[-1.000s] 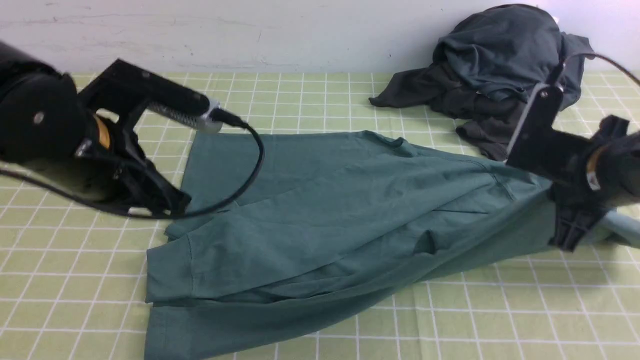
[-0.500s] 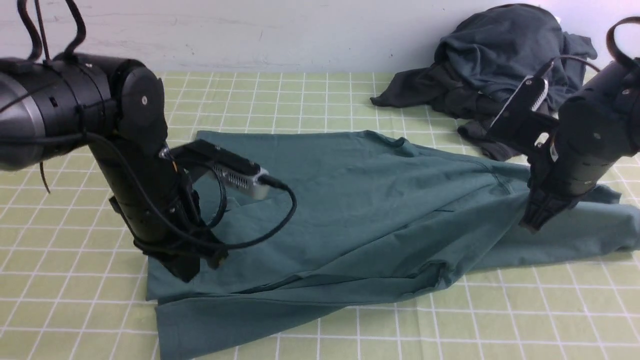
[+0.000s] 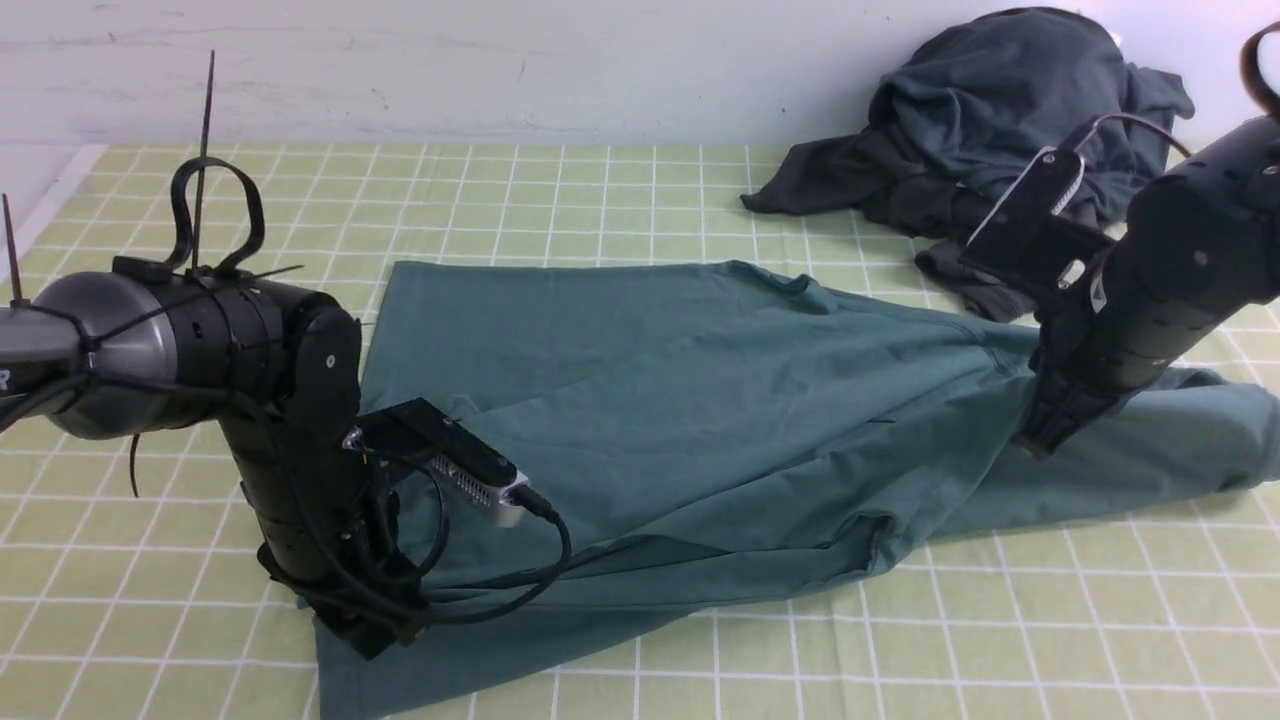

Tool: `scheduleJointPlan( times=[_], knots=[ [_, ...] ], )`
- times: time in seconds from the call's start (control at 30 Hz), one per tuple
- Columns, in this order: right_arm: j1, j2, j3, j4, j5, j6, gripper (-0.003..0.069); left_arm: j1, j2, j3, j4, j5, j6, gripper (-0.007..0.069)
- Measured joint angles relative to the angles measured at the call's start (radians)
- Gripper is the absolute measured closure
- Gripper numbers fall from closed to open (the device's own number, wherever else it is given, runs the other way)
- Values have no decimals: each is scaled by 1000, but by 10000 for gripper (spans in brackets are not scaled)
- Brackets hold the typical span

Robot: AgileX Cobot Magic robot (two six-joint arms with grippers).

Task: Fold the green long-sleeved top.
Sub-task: Use both arms to drag the lower edge of the fabric forward and fold it over the upper edge

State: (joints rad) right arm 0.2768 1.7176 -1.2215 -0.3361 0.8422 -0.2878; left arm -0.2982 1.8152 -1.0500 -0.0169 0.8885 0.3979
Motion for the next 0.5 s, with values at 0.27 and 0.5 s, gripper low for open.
scheduleJointPlan(
  times=[0.27, 0.5],
  knots=[
    [0, 0, 0, 0, 34, 0, 664, 0, -90, -57, -6, 170, -29, 618],
    [0, 0, 0, -20, 30, -1, 664, 9, -222, -264, 126, 150, -205, 619]
  ],
)
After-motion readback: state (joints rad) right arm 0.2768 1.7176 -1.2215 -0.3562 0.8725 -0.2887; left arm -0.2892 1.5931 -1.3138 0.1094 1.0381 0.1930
